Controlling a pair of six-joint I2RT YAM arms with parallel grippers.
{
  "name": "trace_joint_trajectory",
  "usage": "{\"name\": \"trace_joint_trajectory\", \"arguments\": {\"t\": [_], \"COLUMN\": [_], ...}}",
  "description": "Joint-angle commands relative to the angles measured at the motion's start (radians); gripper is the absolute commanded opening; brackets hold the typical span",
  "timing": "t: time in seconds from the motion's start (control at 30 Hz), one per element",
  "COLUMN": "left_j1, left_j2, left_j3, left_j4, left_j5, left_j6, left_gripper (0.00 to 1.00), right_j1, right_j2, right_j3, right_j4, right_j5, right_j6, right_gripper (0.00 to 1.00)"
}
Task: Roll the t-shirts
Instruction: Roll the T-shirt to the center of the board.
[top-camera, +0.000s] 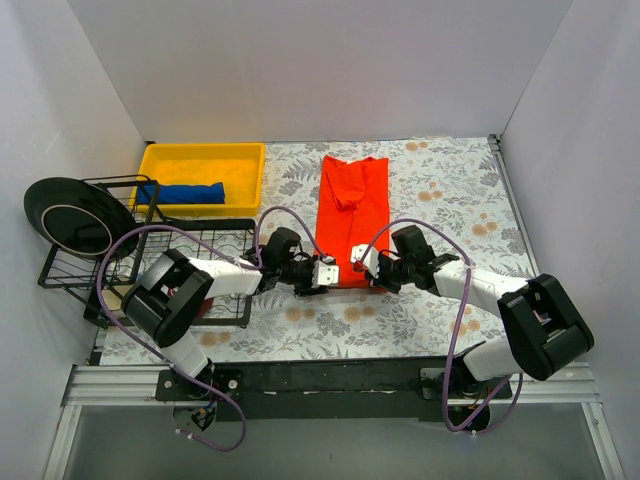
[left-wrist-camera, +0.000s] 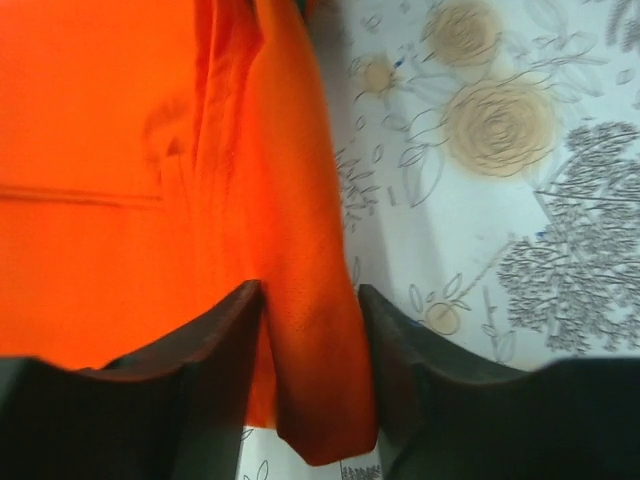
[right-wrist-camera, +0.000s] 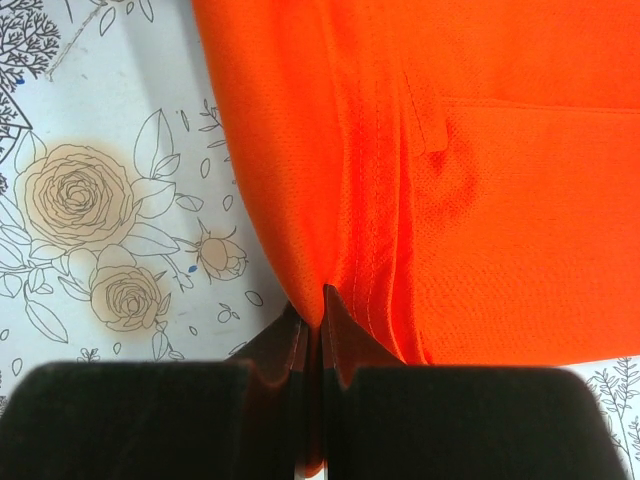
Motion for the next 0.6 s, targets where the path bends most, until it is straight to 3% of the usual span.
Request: {"name": "trace_joint_trajectory", "arguments": {"t": [0.0, 0.23, 0.57], "left_j1": [0.001, 0.012, 0.07], "left_j2": [0.025, 0.022, 0.024], "left_j3": [0.028, 0.112, 0.323], "left_j4": [0.059, -0.125, -0.687], "left_j5": [-0.104, -0.075, 0.165], "left_j6": [-0.006, -0.067, -0.054], "left_gripper": [0.34, 0.12, 0.03], "right_j1": [-0.004, -0.004, -0.056], "right_j2": [-0.029, -0.043, -0.126], "right_j3": [0.008, 0.022, 0.117], "right_j4": [-0.046, -0.132, -0.546], "right_j5": [-0.025, -0.043, -0.23], "right_j6": [-0.036, -0.09, -0.141], "right_gripper": [0.02, 0.02, 0.04]}}
